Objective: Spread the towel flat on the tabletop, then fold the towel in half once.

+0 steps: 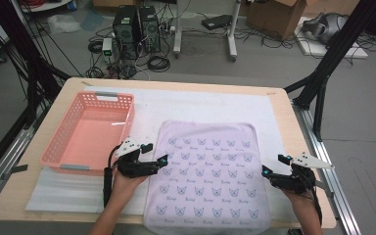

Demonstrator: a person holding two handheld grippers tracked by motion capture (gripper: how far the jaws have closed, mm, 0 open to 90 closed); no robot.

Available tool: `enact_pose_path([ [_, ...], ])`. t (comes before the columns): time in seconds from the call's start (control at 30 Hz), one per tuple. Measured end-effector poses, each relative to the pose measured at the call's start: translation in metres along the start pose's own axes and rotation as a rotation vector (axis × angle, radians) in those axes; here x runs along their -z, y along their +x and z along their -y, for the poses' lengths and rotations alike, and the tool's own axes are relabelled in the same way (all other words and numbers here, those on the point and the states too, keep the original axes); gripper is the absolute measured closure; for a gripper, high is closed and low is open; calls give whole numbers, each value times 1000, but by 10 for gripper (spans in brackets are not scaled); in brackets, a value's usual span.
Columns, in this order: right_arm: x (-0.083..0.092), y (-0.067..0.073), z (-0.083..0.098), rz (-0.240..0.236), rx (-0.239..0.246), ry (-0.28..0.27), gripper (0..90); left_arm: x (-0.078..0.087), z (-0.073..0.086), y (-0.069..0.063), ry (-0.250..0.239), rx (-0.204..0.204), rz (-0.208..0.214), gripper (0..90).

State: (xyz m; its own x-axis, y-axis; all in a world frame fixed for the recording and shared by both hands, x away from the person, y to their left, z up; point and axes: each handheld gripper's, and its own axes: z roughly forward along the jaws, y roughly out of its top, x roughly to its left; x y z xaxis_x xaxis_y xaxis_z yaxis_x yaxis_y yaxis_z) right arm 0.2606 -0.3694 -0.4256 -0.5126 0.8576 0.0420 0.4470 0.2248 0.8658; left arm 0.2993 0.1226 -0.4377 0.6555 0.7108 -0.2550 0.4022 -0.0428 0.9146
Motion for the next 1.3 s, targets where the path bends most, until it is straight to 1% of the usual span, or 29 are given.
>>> enact_pose_path([
  [0.07, -1, 1, 0, -1, 8, 7, 200, 0, 0, 1, 0, 1, -5, 230],
  [0.47, -6, 0, 1, 1, -2, 20, 201, -2, 0, 3, 0, 13, 1, 240],
  [0.6, -9, 0, 1, 0, -3, 35, 202, -4, 1, 6, 20, 21, -2, 251],
  [0.63, -11, 0, 0, 1, 0, 35, 202, -4, 1, 6, 21, 27, -4, 256],
  [0.67, -12, 0, 0, -2, -8, 40, 203, -5, 1, 7, 23, 36, -6, 258],
  [0.7, -13, 0, -1, -1, -14, 39, 203, -6, 0, 7, 31, 37, -8, 259],
  [0.77, -15, 0, -2, -2, -13, 52, 205, -10, -3, 8, 72, 31, -16, 264],
  [0.8, -17, -1, -3, 1, -9, 58, 205, -10, -5, 8, 81, 29, -22, 275],
  [0.83, -18, -2, -4, 3, -16, 62, 205, -13, -7, 9, 86, 27, -28, 291],
  [0.9, -23, -4, -6, 1, -21, 78, 205, -16, -11, 12, 89, 32, -44, 301],
  [0.93, -26, -5, -7, 3, -21, 90, 205, -19, -14, 14, 107, 32, -59, 310],
  [1.03, -35, -8, -11, 6, -26, 101, 207, -25, -18, 18, 116, 32, -93, 315],
  [1.07, -38, -9, -13, 9, -24, 108, 211, -28, -19, 19, 126, 33, -95, 320],
  [1.1, -42, -10, -14, 12, -26, 116, 229, -32, -20, 19, 136, 25, -108, 321],
  [1.13, -45, -11, -16, 13, -26, 124, 243, -36, -21, 20, 149, 30, -117, 330],
  [1.2, -51, -14, -19, 24, -38, 137, 252, -42, -19, 21, 152, 39, -134, 334],
  [1.23, -54, -17, -20, 29, -41, 144, 259, -45, -18, 22, 162, 45, -144, 340],
  [1.3, -59, -21, -21, 41, -51, 158, 276, -52, -14, 24, 191, 49, -165, 342],
])
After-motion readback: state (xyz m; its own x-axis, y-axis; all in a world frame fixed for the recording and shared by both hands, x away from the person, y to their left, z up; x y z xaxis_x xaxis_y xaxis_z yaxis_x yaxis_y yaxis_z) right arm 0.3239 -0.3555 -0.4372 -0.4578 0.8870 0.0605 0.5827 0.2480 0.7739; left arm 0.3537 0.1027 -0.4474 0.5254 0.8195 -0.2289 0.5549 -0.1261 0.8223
